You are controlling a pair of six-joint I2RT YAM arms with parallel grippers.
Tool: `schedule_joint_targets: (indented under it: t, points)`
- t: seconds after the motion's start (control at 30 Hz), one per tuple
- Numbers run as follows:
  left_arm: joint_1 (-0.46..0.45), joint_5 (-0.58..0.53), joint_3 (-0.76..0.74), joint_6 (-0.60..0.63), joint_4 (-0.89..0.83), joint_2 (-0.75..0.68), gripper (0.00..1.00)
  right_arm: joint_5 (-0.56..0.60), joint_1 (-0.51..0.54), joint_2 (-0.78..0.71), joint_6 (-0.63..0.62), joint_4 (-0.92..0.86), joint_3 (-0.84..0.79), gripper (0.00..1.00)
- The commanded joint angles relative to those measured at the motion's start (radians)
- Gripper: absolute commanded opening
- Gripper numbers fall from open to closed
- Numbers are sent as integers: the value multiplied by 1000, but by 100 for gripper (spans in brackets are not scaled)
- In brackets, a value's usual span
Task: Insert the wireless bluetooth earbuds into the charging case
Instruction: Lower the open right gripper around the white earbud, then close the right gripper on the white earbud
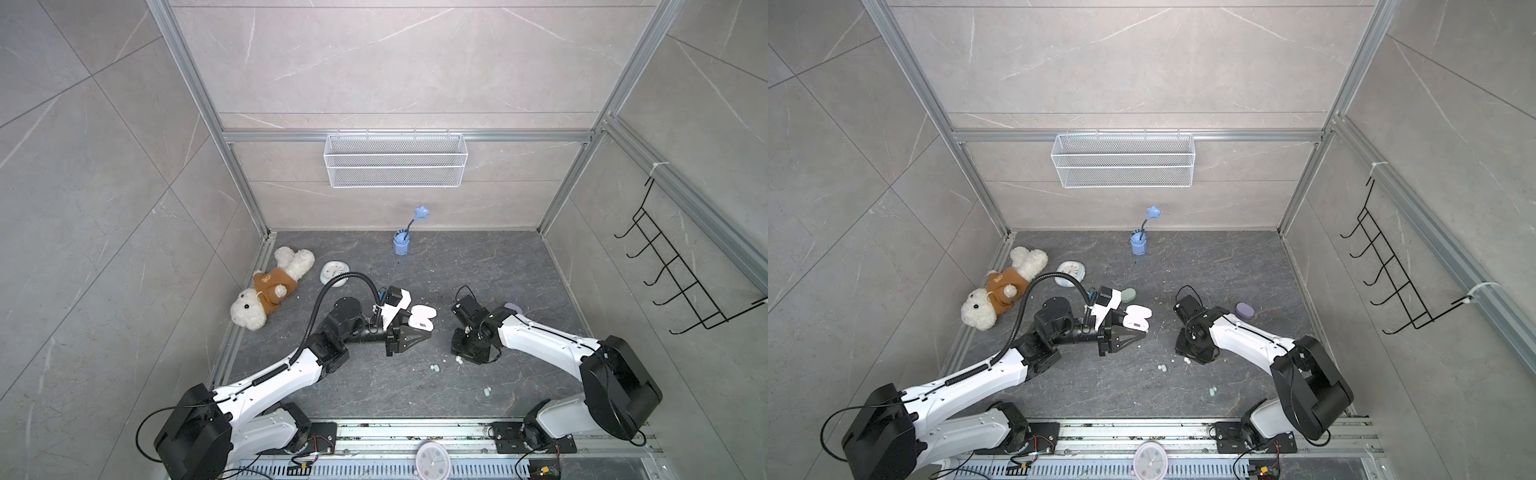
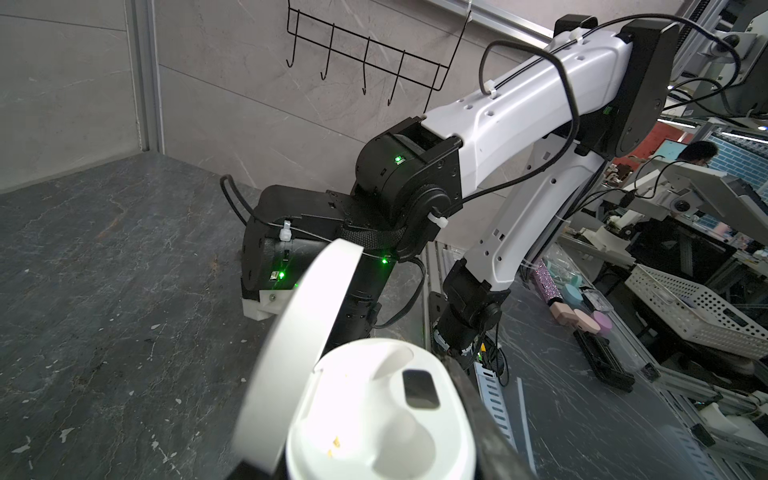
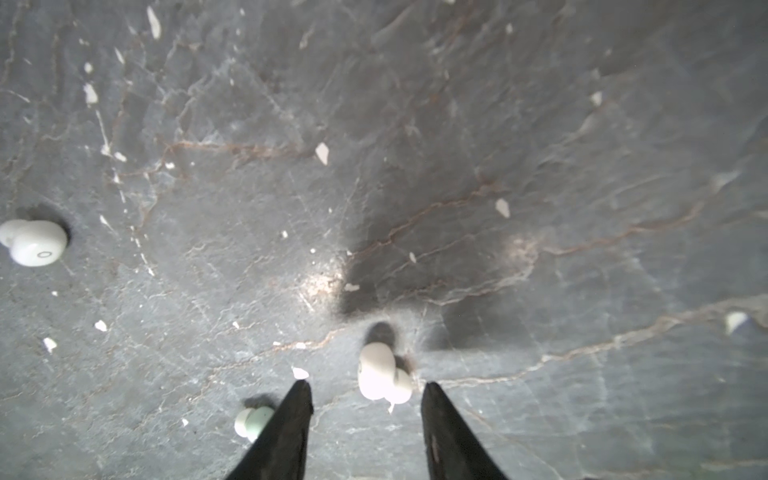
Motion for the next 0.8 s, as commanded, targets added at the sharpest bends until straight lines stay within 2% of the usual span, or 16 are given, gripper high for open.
schedule_joint_targets:
  t: [0.0,0.27,0.77]
  points:
    - [-4,4,25,22,31,-28,19,34,4,27,21,-25,26,44]
    - [-4,1,25,24,26,-31,19,18,2,60,-31,-53,73,35]
    - [-4,-2,25,26,19,-32,19,-24,-33,86,-74,-69,72,35]
